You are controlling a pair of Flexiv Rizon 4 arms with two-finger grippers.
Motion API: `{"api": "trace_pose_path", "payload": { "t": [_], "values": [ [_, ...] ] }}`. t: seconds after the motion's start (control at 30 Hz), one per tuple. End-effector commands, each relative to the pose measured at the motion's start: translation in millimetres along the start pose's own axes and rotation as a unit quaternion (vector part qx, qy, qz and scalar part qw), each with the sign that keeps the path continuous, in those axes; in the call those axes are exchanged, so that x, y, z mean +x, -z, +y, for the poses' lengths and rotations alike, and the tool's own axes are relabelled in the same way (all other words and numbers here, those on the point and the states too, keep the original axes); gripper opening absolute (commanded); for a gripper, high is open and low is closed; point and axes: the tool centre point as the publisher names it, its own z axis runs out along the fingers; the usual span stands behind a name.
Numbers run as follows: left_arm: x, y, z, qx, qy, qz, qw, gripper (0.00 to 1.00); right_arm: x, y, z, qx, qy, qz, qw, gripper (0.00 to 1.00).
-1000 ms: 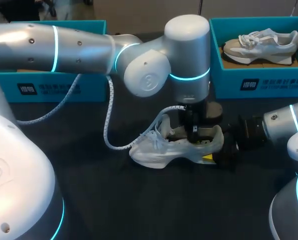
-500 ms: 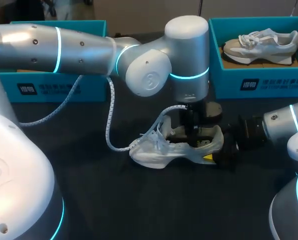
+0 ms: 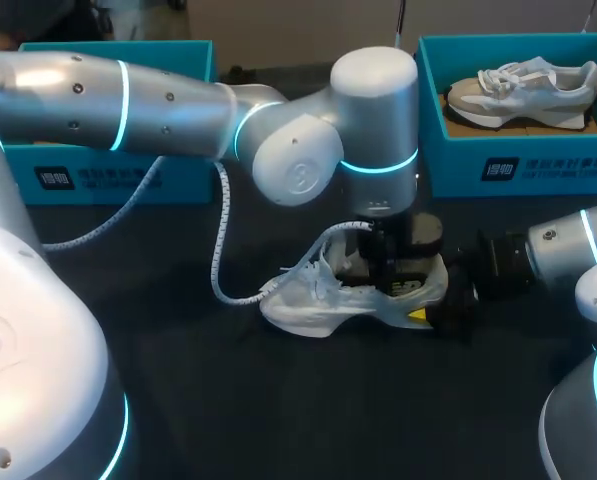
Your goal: Take the shoe out of the shoebox, open the shoe tongue, remove and reinsert the insole, then place the shoe into the shoebox
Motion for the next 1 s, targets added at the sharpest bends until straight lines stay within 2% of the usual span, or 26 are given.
{"api": "trace_pose_path", "payload": {
  "t": [0.03,0.07,0.1,0.13,0.33,0.8,1.0],
  "values": [
    [-0.9,-21.1,-0.4,0.006,-0.004,-0.019,1.0,0.29,-1.1,-2.7,-0.3,0.001,0.0,-0.001,1.0,0.0],
    [-2.2,-22.7,-0.2,0.006,-0.004,-0.021,1.0,0.26,-1.1,-2.7,-0.3,0.001,0.0,-0.001,1.0,0.0],
    [-3.8,-24.7,-0.1,0.006,-0.002,-0.027,1.0,0.1,-1.1,-2.7,-0.3,0.001,0.0,-0.001,1.0,0.0],
    [-5.7,-25.6,0.3,0.004,-0.003,-0.037,0.999,0.0,-1.1,-2.7,-0.3,0.001,0.0,-0.001,1.0,0.0],
    [-12.4,-22.7,4.6,0.001,0.001,-0.041,0.999,0.0,-1.1,-2.7,-0.3,0.001,0.0,-0.001,1.0,0.0],
    [-7.4,18.5,14.0,0.02,0.001,-0.015,1.0,0.0,-1.1,-2.7,-0.3,0.001,0.0,-0.001,1.0,0.0],
    [-2.3,31.2,16.6,0.026,-0.004,0.018,0.999,0.0,-1.1,-2.7,-0.3,0.001,0.0,-0.001,1.0,0.0]
  ]
}}
